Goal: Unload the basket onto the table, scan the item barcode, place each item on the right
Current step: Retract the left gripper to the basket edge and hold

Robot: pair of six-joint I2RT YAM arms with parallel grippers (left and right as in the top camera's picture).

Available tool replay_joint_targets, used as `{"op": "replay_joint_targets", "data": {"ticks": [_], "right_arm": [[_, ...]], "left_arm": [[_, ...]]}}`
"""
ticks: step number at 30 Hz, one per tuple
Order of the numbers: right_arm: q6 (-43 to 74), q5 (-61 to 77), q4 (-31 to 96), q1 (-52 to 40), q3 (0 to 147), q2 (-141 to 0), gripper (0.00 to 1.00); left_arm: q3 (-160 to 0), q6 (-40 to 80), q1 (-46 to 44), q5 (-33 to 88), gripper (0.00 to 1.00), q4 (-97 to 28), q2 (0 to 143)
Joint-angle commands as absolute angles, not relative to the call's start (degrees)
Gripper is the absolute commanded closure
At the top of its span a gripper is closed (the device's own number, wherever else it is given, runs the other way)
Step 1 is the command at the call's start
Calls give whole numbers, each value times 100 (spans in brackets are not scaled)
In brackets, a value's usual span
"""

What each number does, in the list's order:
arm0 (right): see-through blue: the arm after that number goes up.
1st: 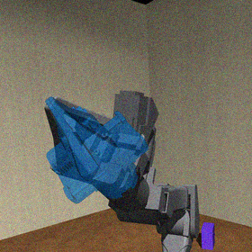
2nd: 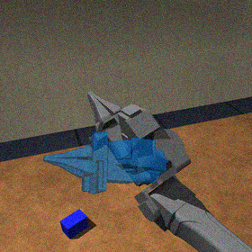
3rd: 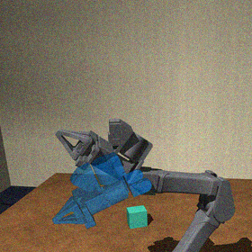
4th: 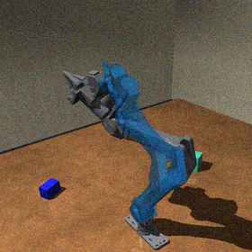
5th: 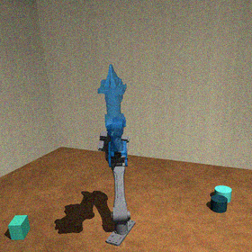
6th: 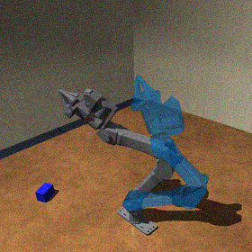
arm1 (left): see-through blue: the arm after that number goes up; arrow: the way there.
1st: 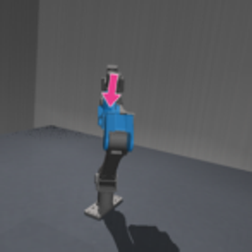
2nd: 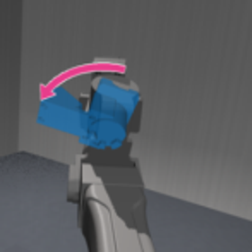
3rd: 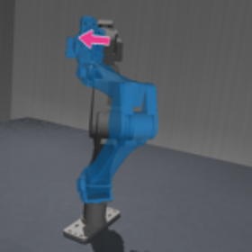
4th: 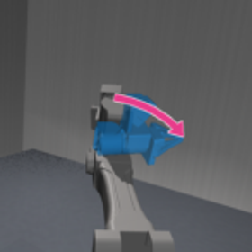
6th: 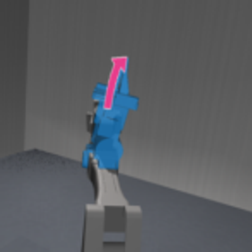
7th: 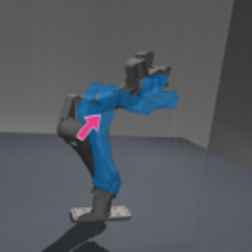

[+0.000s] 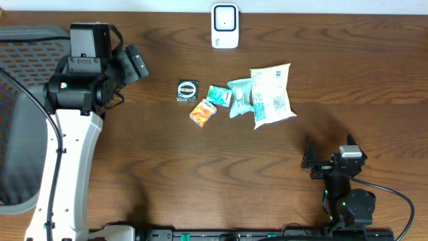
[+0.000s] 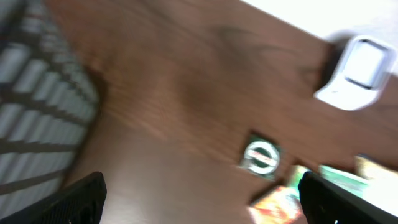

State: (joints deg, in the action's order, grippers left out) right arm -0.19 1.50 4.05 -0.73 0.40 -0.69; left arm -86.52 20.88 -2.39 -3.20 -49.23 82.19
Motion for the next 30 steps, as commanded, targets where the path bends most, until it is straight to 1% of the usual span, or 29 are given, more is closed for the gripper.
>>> {"op": "replay_joint_targets", "data": {"ticks": [1, 6, 30], "right_arm": [[80, 163, 427, -117, 32, -38, 1], [80, 163, 427, -117, 32, -38, 1], [80, 163, 429, -117, 32, -38, 1]], "left_arm": [[-8674, 1868, -215, -1441, 2, -5177, 8241], [-8674, 1870, -215, -1594, 2, -5468, 8241], [-8670, 1870, -215, -1594, 2, -5468, 8241]]}}
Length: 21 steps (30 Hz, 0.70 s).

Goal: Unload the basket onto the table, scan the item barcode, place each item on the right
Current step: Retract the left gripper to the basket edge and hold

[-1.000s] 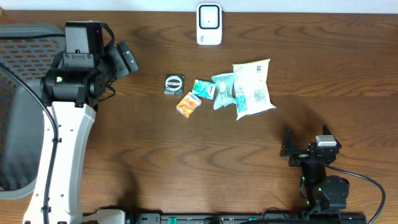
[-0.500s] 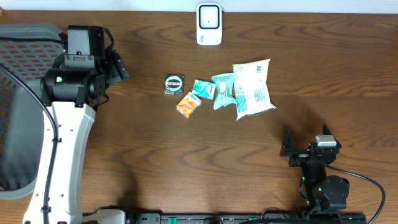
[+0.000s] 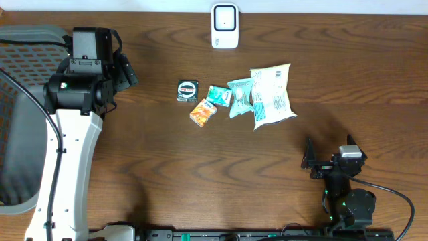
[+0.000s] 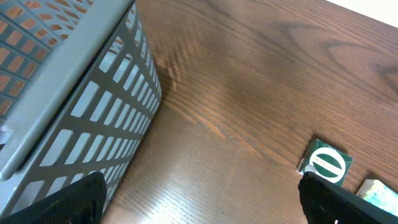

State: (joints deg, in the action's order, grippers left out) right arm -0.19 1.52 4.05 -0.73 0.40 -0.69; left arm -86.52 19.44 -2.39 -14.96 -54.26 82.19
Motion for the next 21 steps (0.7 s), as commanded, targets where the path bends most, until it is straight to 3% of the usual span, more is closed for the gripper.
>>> {"op": "replay_joint_targets", "data": {"ticks": [1, 21], "right_arm": [[80, 163, 427, -117, 32, -38, 1], [14, 78, 429, -117, 32, -38, 1]], "left_arm": [[-8670, 1870, -215, -1594, 2, -5468, 8241], [-8670, 1870, -215, -1594, 2, -5468, 8241]]}}
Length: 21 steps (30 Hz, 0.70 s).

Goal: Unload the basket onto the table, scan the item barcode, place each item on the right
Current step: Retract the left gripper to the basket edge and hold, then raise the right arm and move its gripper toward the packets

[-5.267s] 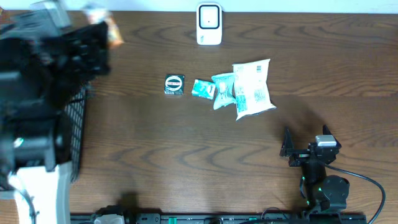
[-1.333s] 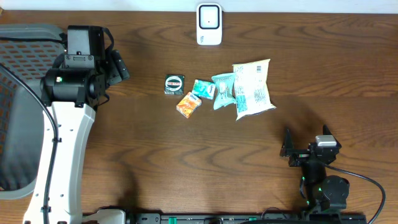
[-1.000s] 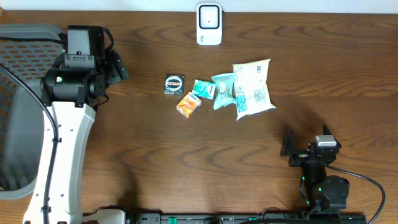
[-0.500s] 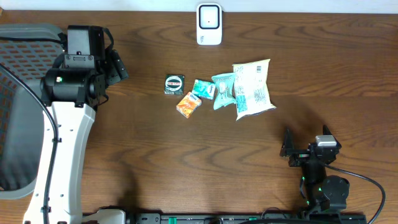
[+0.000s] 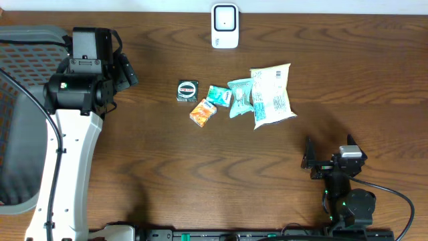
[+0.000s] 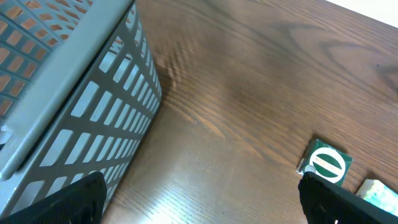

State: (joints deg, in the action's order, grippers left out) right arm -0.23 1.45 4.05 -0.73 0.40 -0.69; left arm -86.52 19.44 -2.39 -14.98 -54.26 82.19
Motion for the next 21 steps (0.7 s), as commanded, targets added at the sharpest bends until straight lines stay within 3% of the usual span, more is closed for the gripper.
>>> {"op": "replay_joint_targets", "data": {"ticks": [1, 9, 21], "right_arm": [[14, 78, 429, -117, 32, -38, 1], [10, -56, 305, -117, 32, -38, 1], [-60, -454, -1100, -117, 32, -38, 1]], "left_arm": [[-8670, 1870, -215, -1594, 2, -5468, 8241], [-8670, 1870, -215, -1594, 2, -5468, 8241], [-8670, 1870, -215, -1594, 2, -5468, 8241]]}}
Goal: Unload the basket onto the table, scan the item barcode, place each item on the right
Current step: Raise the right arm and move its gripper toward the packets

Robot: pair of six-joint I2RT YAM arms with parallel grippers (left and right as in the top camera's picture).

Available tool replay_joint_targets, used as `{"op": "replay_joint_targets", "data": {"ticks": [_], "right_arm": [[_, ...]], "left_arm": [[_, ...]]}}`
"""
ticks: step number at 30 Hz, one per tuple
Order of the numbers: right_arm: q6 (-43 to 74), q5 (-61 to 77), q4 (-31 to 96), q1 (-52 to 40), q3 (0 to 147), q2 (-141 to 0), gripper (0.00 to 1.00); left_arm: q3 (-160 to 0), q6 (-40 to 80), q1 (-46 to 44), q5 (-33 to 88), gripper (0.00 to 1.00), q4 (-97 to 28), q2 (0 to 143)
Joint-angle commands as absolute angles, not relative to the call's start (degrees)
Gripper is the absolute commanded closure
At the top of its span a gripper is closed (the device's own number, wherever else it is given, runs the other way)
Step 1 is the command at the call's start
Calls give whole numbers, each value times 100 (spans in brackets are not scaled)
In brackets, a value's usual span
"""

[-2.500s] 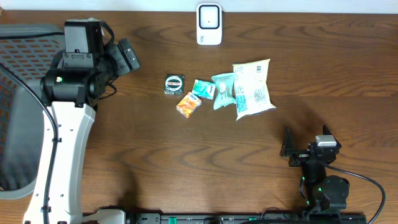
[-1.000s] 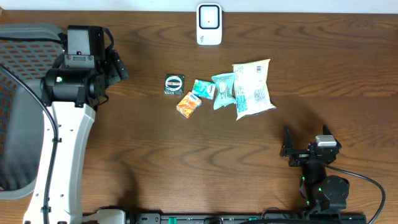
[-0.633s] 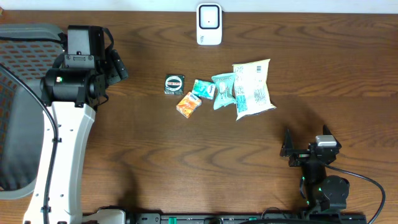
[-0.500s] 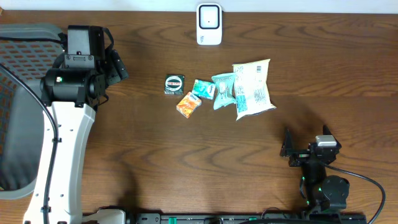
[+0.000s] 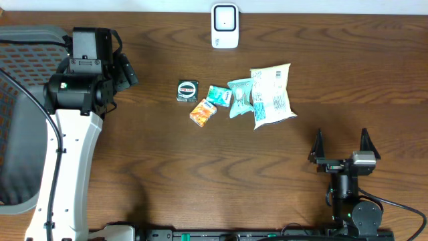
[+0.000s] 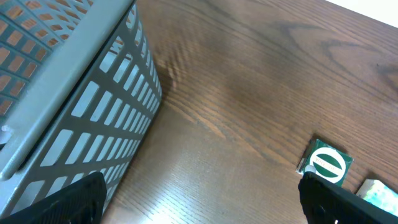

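Several snack items lie mid-table: a small black-and-green pack (image 5: 188,90) (image 6: 326,163), an orange packet (image 5: 202,112), a teal packet (image 5: 219,95), a pale teal pouch (image 5: 240,97) and a white-and-green bag (image 5: 271,95). The white scanner (image 5: 225,25) stands at the far edge. My left gripper (image 5: 127,68) (image 6: 199,205) hangs open at the left, between the basket and the items, holding nothing. My right gripper (image 5: 341,143) is open near the front right, its fingers spread wide and empty.
A grey mesh basket (image 5: 20,100) (image 6: 68,93) fills the left edge, close beside the left arm. The left arm's white link (image 5: 67,167) runs down the left side. Bare brown table (image 5: 200,174) lies between the items and the front edge.
The right gripper has turned and shifted slightly right; its two fingers now show spread apart and pointing away from the front edge. The left arm and the items have not moved.
The left wrist view was first blurred, with the scanner and the items in it. Then it had swung toward the basket, only the black-and-green pack in view, and stayed there. The right gripper stayed turned sideways at the front right, and now faces the table.
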State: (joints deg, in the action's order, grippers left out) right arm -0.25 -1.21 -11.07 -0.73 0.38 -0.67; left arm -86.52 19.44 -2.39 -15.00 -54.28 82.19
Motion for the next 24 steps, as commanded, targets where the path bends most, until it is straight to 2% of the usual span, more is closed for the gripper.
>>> {"op": "replay_joint_targets", "data": {"ticks": [1, 6, 13, 16, 24], "right_arm": [[-49, -617, -1087, -117, 32, -38, 1], [-51, -764, -1815, -117, 32, -38, 1], [-49, -1391, -4206, -115, 32, -56, 1], [-47, -1402, -4818, -115, 47, -187, 1], [-51, -1288, -5059, -117, 947, -1382, 1]], "left_arm": [[-8670, 1870, -215, -1594, 2, -5468, 8241], [-8670, 1870, -215, -1594, 2, -5468, 8241], [-8670, 1870, -215, -1594, 2, -5468, 8241], [-8670, 1870, -215, -1594, 2, -5468, 8241], [-8670, 1870, -215, -1594, 2, -5468, 8241]]}}
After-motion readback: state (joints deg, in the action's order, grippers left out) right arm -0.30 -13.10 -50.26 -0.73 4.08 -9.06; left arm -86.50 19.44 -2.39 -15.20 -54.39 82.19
